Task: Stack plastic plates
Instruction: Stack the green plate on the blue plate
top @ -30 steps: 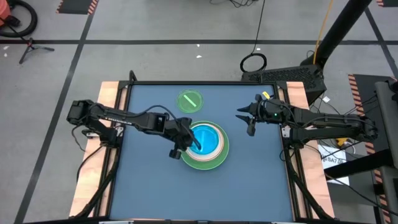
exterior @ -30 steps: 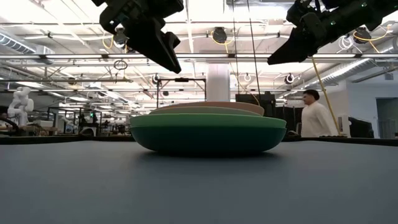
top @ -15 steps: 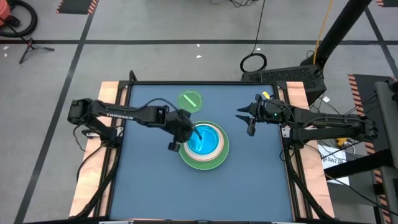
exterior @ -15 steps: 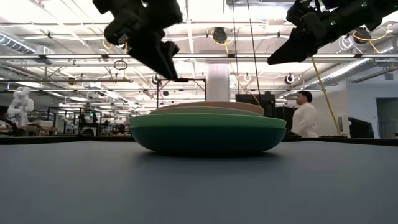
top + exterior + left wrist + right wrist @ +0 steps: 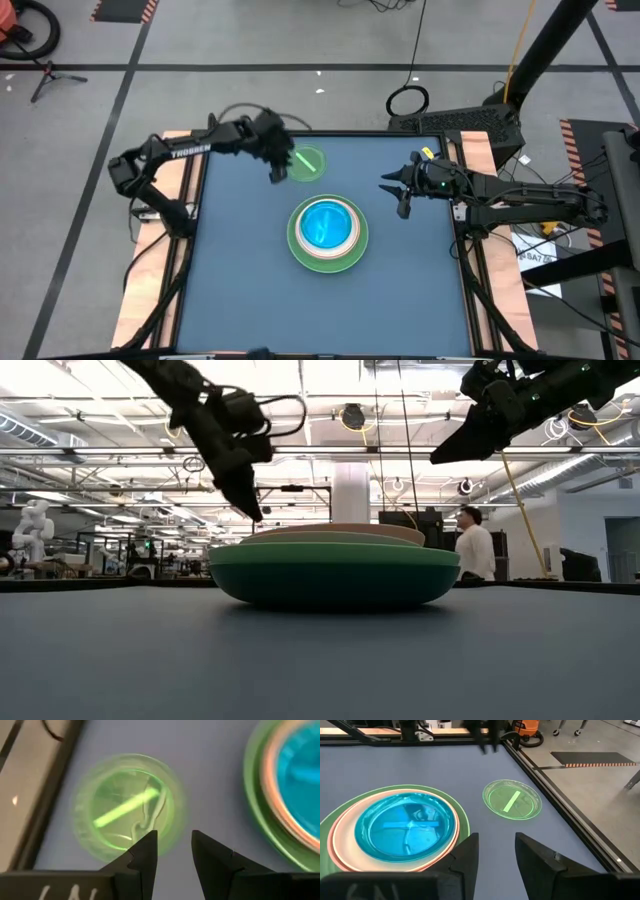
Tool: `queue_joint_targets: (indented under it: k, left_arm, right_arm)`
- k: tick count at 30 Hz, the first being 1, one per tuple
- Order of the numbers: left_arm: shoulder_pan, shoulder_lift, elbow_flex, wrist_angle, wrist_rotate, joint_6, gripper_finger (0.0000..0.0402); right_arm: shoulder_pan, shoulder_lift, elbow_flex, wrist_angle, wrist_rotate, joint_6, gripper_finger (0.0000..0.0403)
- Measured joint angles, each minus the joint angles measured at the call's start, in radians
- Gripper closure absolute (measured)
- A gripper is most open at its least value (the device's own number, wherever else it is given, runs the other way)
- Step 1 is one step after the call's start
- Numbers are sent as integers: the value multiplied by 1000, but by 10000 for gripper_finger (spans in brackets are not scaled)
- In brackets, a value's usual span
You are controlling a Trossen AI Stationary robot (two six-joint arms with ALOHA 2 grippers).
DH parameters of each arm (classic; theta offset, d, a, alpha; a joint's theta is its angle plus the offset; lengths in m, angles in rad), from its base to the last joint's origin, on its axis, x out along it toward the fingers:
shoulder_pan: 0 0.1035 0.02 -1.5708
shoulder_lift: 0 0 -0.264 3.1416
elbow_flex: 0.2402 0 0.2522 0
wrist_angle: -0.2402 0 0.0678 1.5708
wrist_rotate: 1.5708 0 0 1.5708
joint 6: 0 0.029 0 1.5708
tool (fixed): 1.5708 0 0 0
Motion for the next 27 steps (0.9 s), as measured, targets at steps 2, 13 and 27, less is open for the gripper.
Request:
queue_joint_targets:
  k: [2,13,27]
  left_arm:
    - [70,13,-2,42,41,-48,275]
    - [222,234,-4,81,66,-324,275]
    - [201,294,-4,175,34,-377,271]
  right_arm:
    - [0,0,0,0,0,0,280]
    - [0,0,0,0,0,0,280]
    - [-1,0,0,0,0,-16,280]
